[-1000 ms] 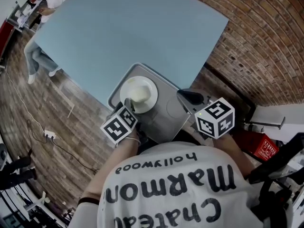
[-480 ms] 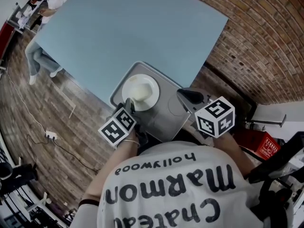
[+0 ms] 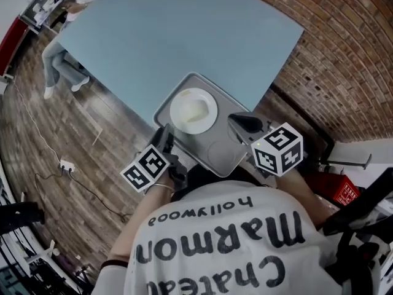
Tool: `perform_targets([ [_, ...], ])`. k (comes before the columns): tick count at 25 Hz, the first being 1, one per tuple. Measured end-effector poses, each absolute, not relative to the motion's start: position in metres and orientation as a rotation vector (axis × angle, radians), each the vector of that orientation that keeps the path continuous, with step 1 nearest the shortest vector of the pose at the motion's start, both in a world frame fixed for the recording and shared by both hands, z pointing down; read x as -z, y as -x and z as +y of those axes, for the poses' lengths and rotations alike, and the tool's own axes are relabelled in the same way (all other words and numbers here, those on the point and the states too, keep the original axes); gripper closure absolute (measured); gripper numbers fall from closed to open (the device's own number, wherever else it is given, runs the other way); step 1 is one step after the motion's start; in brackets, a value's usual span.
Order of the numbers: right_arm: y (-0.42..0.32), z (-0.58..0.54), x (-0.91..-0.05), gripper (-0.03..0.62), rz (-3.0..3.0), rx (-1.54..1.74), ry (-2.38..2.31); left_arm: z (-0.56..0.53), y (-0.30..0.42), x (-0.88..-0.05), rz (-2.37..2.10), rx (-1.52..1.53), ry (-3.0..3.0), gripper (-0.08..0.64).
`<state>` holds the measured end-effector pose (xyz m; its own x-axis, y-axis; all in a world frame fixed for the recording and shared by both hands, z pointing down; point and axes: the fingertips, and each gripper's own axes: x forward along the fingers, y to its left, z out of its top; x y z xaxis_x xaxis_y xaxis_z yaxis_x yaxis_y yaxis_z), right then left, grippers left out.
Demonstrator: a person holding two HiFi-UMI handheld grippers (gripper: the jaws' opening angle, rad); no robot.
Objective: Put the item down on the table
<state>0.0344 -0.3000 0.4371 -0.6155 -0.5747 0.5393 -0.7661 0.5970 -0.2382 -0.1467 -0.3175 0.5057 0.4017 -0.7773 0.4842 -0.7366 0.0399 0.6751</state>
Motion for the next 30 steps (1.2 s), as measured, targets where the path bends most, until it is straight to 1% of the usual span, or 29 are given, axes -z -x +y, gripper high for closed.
perform_targets([
  [4,-0.016,-0.29,-0.437,0.581,-2.427,-0.618,-1.042,-0.306,0.156,-0.479,-1.262,0.161,-1.82,0.417],
  [5,-0.012,-0.287,-0.436,0.58,-2.428,-0.614,-1.037,-0.302,0.155,-0.467,-1.225,0.199,-1.88,0.429],
  [7,-0.004,-0.281,-0.435,0.58,-2.434,-0.606,-1.028,-0.292,0.154,-0.443,-1.149,0.266,-1.996,0.506],
  [9,0.003,-0.276,-0.433,0.581,-2.442,-0.592,-1.024,-0.282,0.155,-0.423,-1.094,0.308,-2.079,0.524],
  [11,0.01,-0.272,-0.431,0.58,-2.455,-0.585,-1.024,-0.273,0.158,-0.411,-1.074,0.304,-2.15,0.533],
  [14,0.022,-0.264,-0.428,0.581,-2.488,-0.595,-1.022,-0.256,0.159,-0.403,-1.081,0.171,-2.296,0.55],
  [17,0.032,-0.259,-0.426,0.581,-2.483,-0.549,-1.04,-0.242,0.159,-0.399,-1.085,0.046,-2.424,0.552],
  [21,0.039,-0.257,-0.423,0.583,-2.459,-0.471,-1.055,-0.235,0.165,-0.397,-1.063,0.084,-2.414,0.552],
  [30,0.04,-0.254,-0.421,0.583,-2.429,-0.454,-1.07,-0.236,0.177,-0.396,-1.076,0.122,-2.392,0.552],
])
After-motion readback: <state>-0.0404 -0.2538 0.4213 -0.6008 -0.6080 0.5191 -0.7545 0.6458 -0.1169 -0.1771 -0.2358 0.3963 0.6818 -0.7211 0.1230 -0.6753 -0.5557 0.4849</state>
